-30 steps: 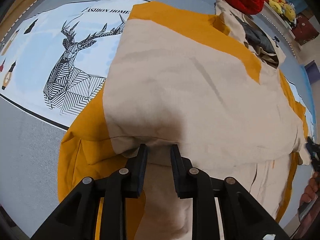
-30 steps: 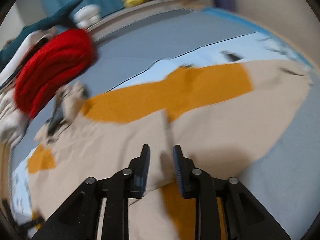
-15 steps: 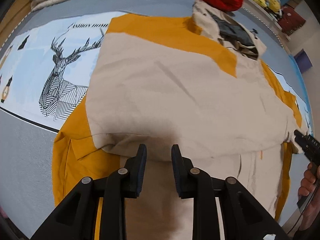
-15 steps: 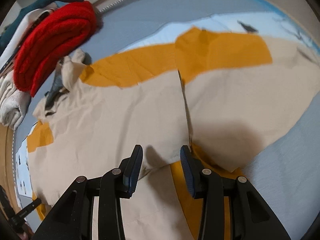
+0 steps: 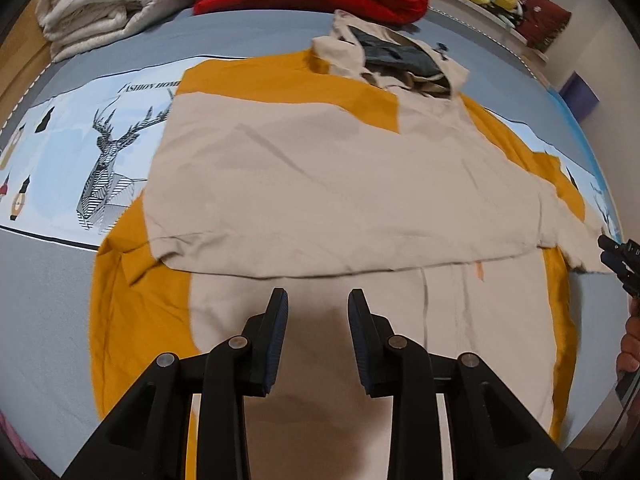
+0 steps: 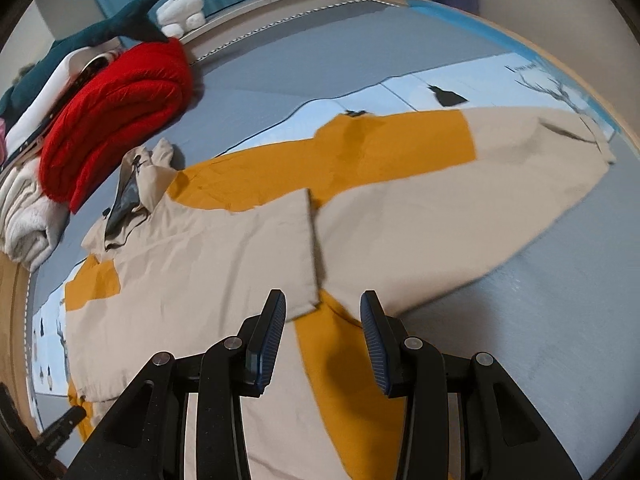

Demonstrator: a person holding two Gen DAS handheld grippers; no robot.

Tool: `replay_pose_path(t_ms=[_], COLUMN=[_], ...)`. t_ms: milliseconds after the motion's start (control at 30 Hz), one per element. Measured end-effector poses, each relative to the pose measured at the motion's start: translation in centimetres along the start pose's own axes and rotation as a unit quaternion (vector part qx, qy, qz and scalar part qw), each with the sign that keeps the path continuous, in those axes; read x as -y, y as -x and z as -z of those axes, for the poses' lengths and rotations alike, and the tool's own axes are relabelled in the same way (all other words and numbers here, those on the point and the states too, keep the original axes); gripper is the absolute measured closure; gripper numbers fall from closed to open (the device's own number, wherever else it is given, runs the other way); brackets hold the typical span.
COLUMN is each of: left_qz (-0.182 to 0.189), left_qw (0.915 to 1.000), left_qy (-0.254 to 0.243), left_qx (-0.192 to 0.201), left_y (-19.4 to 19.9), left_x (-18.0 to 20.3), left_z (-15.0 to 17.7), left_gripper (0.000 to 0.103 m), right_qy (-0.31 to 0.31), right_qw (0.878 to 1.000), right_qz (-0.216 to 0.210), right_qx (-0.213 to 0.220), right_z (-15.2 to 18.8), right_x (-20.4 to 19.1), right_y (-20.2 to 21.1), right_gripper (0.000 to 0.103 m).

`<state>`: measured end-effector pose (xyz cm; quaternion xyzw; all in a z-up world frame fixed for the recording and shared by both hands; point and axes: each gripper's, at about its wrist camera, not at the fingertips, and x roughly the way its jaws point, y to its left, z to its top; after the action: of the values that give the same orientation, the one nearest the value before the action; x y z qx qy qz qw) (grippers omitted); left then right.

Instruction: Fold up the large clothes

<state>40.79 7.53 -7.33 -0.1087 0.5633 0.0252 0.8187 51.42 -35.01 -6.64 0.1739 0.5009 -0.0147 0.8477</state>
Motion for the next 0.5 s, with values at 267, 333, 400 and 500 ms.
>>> replay_pose_path(t_ms=[267,333,400,500], left_qz=[-0.003,-0.003,-0.003,-0.002], left_qw=[0.9997,0.9997,0.9997,0.9997], left_qy=[-0.023,-0.024,-0.025,-0.025], left_qx=[-0.003,-0.004,-0.004,-0.006], left_y=[-0.4,-0.6,-0.8,-1.1], left_x=[1.9,2.0,2.1,2.3], left_z=[0.7,0.6,0.4,0.2], left_gripper=[0.075,0.075,0.075,0.075], right_qy=[-0.021,-0.016,-0.012,-0.008], right_qw=[0.999,0.999,0.998,0.997], right_qz=[0.004,0.01,0.018,0.024], right_qx=[0.028,0.04,0.052,0.073], right_z=[-0.5,-1.0,-1.7,-2.9], right_x=[4.6,5.8,7.1,9.3], right_y=[1.7,2.0,2.0,2.1], right_gripper=[0.062,0.062,0.062,0.062])
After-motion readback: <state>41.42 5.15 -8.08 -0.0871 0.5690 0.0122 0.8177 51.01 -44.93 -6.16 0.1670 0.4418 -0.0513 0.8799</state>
